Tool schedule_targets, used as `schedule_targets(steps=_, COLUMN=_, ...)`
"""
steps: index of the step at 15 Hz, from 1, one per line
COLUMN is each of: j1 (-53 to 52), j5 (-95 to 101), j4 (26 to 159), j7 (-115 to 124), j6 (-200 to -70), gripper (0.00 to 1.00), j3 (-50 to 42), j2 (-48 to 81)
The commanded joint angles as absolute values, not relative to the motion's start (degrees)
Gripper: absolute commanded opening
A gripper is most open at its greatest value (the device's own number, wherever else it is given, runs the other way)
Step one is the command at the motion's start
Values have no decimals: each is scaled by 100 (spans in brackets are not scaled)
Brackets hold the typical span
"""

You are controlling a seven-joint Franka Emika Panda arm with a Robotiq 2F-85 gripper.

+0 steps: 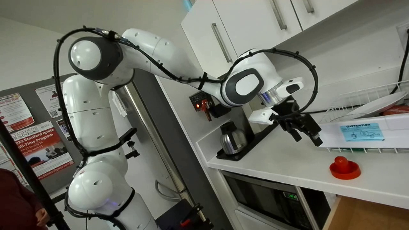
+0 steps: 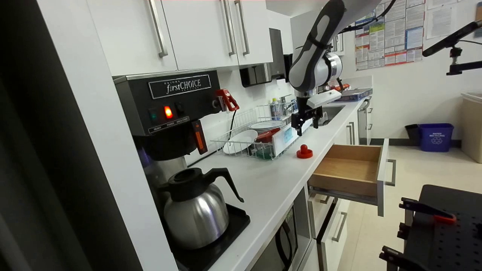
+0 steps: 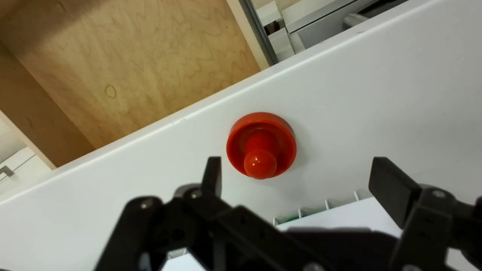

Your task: Move the orange object to the left

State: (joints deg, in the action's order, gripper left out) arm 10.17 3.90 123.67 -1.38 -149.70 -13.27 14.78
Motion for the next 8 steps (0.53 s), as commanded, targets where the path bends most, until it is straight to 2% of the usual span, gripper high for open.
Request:
schedule_targets(steps=1, j1=1096, j5=512, j4=12133, j7=-248, j6=-15403, gripper=100, j3=-1282, j2=1963)
schedule_targets(steps=8, j1=1116, j5=471, j4=11716, j7=-65, j6=-15970, gripper=100, j3=-1361, j2=2785)
